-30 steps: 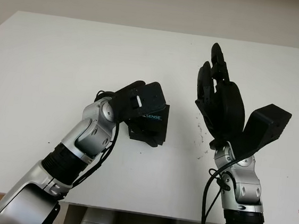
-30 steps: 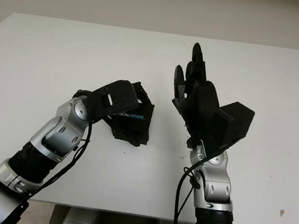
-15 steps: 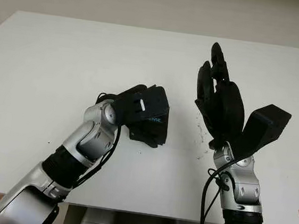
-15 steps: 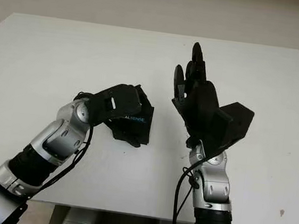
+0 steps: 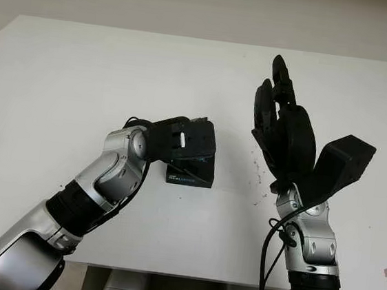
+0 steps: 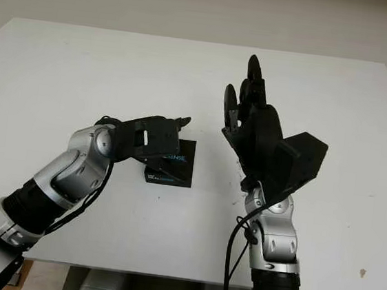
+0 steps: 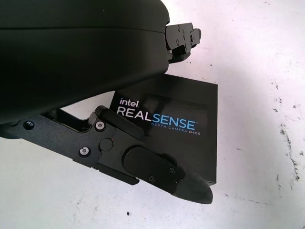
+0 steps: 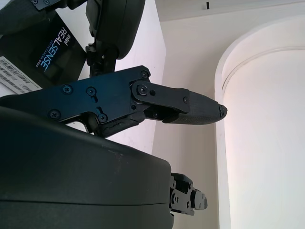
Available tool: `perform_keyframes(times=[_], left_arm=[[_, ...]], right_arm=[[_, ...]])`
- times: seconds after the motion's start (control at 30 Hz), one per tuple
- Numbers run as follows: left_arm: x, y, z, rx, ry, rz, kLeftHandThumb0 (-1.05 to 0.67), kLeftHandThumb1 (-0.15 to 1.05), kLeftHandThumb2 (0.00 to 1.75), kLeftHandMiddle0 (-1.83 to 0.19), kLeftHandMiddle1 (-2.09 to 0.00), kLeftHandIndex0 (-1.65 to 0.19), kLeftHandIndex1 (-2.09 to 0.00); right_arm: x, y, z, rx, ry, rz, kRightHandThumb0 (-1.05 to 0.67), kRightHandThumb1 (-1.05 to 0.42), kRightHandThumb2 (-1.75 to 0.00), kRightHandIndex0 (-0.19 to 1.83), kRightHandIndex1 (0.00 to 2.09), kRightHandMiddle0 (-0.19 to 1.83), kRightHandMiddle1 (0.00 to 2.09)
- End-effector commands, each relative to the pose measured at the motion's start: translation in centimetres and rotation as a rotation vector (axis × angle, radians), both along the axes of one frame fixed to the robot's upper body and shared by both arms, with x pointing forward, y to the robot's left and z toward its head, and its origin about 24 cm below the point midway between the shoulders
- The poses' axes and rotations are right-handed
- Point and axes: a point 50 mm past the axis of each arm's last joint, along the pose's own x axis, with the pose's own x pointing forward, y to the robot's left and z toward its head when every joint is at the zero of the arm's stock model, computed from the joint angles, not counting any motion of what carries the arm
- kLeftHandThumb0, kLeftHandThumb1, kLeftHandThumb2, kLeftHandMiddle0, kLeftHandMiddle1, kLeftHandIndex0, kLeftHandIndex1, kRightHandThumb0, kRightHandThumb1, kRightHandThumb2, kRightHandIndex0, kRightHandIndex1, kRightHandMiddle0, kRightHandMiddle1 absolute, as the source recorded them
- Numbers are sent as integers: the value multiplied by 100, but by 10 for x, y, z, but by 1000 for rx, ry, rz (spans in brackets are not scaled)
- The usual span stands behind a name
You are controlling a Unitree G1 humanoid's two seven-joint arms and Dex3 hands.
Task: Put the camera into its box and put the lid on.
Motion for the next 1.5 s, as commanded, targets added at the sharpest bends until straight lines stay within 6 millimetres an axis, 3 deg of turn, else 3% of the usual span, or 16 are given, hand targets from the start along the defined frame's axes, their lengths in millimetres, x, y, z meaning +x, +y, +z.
perform_keyframes(times=[0.0, 0.27, 0.33, 0.4, 0.5, 0.9, 1.2, 1.47], left_arm=[[-8, -2, -24, 17, 113, -16, -81, 91, 5, 19, 0, 19, 0], [-6, 10, -10, 4, 55, -11, -92, 99, 10, 19, 0, 19, 0], [-3, 14, -5, -18, 4, 9, -94, 103, 20, 19, 0, 19, 0], [-1, 18, -1, -47, -30, 33, -89, 104, 42, 19, 0, 19, 0], [5, 28, 6, -122, -74, 87, -84, 105, 56, 19, 0, 19, 0], [21, 68, 19, -404, -207, 332, -80, 105, 56, 19, 0, 19, 0], [13, 98, 13, -570, -395, 343, -82, 105, 58, 19, -1, 19, 0], [0, 115, 0, -951, -510, 358, -80, 105, 55, 19, 0, 19, 0]], right_arm=[[0, -2, 3, -10, -11, 1, -68, -105, -57, -14, 6, -11, 10], [1, -5, 4, -33, -11, 6, -67, -105, -59, -15, 5, -12, 9], [1, -6, 4, -31, -9, 11, -66, -105, -60, -16, 5, -12, 9], [2, -7, 4, -33, -7, 16, -66, -105, -60, -16, 5, -12, 8], [3, -9, 4, -38, -9, 13, -67, -105, -59, -16, 5, -12, 9], [8, -13, 3, -42, 23, 1, -64, -105, -58, -16, 5, -13, 7], [13, -16, -2, -59, 51, 20, -71, -105, -62, -19, 0, -18, 5], [13, -19, -7, -47, 59, -3, -72, -105, -65, -19, 0, -19, 0]])
